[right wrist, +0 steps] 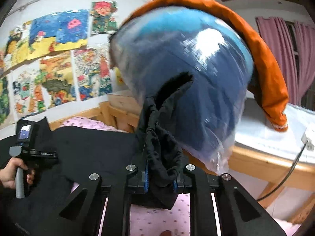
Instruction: Fold large clothes
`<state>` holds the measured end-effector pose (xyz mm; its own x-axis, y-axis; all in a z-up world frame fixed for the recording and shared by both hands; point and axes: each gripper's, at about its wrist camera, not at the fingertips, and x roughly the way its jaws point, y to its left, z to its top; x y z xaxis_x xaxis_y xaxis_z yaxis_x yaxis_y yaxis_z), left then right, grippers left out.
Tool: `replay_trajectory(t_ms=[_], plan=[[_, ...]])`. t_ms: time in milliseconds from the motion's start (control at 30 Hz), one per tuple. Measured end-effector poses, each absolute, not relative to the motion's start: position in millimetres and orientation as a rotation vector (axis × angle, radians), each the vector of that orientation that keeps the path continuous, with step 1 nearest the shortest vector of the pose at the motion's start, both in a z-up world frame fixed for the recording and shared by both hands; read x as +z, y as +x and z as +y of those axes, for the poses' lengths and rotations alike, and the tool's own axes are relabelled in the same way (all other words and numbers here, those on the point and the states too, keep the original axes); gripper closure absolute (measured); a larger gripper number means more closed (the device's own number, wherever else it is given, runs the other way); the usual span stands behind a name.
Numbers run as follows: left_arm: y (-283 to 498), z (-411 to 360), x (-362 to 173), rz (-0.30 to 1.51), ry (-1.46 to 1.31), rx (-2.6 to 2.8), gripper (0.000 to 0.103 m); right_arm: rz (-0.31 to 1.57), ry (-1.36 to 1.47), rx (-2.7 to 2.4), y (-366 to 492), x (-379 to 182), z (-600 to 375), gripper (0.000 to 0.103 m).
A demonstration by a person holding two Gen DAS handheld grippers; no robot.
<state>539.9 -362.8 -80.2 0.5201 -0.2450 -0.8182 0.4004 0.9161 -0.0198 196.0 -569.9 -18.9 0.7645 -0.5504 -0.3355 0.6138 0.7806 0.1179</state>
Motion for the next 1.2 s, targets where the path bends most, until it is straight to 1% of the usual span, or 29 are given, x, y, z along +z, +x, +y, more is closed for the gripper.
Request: replay_trajectory(t_ms=[233,333,500,700,867,1000,1133,1200], plan=[[487,-301,-14,0.854,0.145,-0.443,0.000,0.247,0.185,-0.408,210,23,-529,0.088],[465,-257,15,0.843,0.058,-0.482,0.000,0.256,0.148,-0.313,222,36,-502,0.089],[438,-193,36,0.812,-0.122,-0.545,0.000,0.282,0.097,-0.168,244,48,-450,0.088],[435,-144,21,0.801,-0.295,-0.645,0.001,0.359,0.017,-0.021,270,32,-375,0.088],[432,-112,3,0.815,-0.432,-0.767,0.001,0.473,-0.050,0.082,283,-3,-318,0.088],[438,-96,-19,0.884,-0.528,-0.797,0.001,0.556,-0.061,0.129,288,-28,-295,0.089],[443,-100,-38,0.969,-0.527,-0.796,0.002,0.620,-0.072,0.153,291,-46,-284,0.088],[446,-106,-45,1.003,-0.527,-0.800,0.004,0.637,-0.066,0.160,289,-51,-280,0.088]])
